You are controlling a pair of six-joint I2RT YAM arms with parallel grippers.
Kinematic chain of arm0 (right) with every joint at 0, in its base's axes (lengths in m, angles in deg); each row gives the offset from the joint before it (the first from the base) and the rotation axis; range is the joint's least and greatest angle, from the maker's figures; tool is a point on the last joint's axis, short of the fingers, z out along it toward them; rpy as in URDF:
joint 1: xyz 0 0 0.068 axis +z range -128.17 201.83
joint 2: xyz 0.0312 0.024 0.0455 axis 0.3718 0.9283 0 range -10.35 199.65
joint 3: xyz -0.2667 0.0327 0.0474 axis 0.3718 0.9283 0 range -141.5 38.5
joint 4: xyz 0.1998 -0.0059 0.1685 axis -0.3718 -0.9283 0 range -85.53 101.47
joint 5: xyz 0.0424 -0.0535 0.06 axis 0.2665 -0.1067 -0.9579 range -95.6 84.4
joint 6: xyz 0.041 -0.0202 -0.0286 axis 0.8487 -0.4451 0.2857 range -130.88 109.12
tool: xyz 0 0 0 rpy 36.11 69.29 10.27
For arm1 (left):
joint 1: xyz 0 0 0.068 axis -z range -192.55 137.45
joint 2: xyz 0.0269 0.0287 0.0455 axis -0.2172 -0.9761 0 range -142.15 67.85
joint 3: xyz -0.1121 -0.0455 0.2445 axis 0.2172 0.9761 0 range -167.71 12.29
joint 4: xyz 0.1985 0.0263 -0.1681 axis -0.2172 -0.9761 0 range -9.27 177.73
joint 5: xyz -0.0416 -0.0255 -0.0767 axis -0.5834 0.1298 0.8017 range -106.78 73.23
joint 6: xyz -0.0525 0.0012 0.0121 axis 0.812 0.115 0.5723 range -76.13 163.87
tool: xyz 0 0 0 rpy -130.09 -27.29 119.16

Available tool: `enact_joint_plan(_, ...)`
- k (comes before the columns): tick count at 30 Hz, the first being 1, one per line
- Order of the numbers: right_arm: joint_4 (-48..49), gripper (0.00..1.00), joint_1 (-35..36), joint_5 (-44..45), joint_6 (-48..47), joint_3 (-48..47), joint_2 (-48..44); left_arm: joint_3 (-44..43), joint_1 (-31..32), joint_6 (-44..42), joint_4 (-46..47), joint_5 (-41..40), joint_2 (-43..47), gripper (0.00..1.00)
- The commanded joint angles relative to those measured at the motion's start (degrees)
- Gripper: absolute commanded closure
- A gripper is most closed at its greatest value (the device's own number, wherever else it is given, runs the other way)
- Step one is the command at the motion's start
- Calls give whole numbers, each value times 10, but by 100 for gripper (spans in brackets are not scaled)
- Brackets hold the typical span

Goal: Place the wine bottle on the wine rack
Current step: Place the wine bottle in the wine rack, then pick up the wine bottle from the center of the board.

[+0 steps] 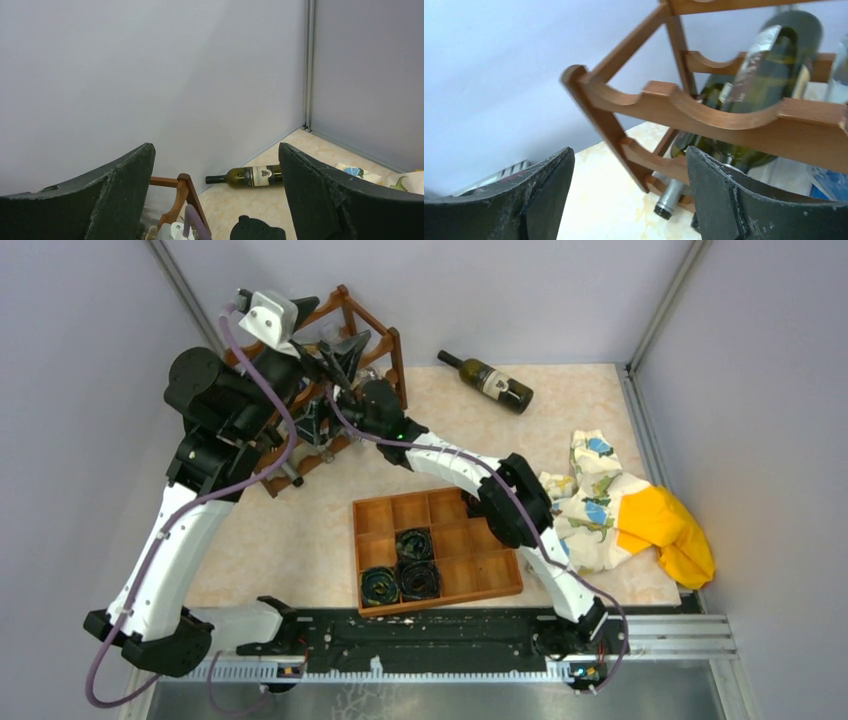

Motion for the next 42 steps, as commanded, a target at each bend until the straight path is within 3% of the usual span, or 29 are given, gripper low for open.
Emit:
enact_joint_plan(1, 53, 19, -9, -132, -44, 55, -88, 23, -3, 26, 46, 14, 24, 1)
enact_joint_plan(7, 28, 11, -63, -261, -127, 212, -205, 58, -3, 56, 56, 21, 43, 1)
enact_joint_plan(10, -41, 6, -104, -301, -203, 274, -266, 82, -3, 70, 77, 23, 50, 1)
enact_joint_plan(14, -173, 1, -160, -298, -330, 320, -330, 105, -4, 82, 100, 22, 49, 1)
enact_joint_plan(18, -270, 1, -221, -258, -370, 332, -362, 111, -4, 93, 111, 31, 29, 1)
enact_joint_plan(26, -397, 1, -345, -220, -446, 292, -364, 132, -21, 152, 147, 65, -4, 1)
enact_joint_plan(33, -446, 1, -453, -223, -439, 218, -294, 157, -53, 233, 187, 109, -32, 1)
enact_joint_plan(42, -547, 2, -489, -133, -531, 36, -152, 201, -72, 361, 258, 131, -70, 1)
